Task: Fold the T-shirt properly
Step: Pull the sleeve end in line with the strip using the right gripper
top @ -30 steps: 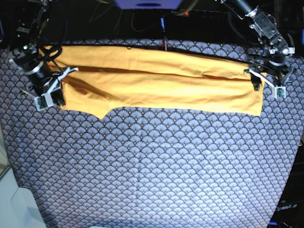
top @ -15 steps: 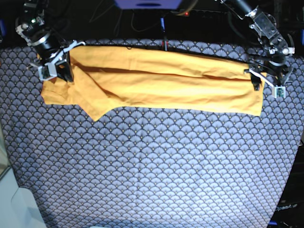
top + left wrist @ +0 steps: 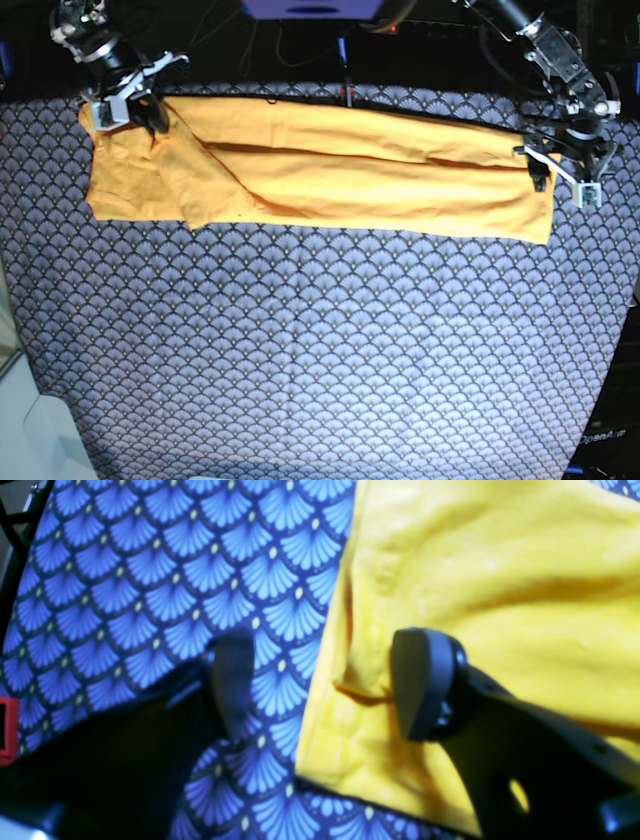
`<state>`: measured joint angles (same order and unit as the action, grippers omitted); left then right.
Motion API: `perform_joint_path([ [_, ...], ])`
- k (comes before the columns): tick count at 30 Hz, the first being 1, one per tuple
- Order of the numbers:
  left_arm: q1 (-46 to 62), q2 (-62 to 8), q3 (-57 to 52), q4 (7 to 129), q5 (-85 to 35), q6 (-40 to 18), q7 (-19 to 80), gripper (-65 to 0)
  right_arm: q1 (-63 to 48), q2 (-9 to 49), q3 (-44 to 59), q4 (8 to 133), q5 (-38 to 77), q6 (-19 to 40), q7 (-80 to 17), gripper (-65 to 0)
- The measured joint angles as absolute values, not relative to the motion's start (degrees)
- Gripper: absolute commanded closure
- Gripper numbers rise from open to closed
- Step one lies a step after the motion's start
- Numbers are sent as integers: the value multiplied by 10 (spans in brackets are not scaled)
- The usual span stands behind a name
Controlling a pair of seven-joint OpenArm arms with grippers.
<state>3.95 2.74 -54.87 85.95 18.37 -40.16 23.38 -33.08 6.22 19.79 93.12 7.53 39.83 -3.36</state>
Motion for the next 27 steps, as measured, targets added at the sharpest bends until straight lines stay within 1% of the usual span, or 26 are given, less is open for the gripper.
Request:
perform_joint_path([
  [10, 40, 27, -549, 860, 184, -402, 234, -421, -329, 53, 202, 930, 75, 398, -32, 0],
  [11, 40, 27, -549, 860, 184, -402, 234, -421, -329, 53, 202, 930, 75, 398, -32, -10],
  [13, 40, 27, -549, 860, 184, -402, 234, -421, -328, 53, 202, 931, 78, 398, -56, -51],
  [16, 40, 27, -549, 860, 183, -402, 234, -421, -322, 56, 203, 931, 77, 398, -95, -132],
  [20, 41, 27, -549, 860, 184, -402, 234, -421, -312, 55, 228, 932, 78, 398, -98, -246],
  [21, 41, 27, -549, 860, 184, -402, 234, -421, -312, 55, 231, 932, 77, 398, -99, -264],
  [23, 41, 27, -549, 860, 183, -402, 234, -421, -314, 53, 241, 932, 78, 399, -99, -281],
  [27, 41, 27, -549, 860, 183, -401, 233, -421, -308, 53, 292, 932, 77, 400, -99, -281],
])
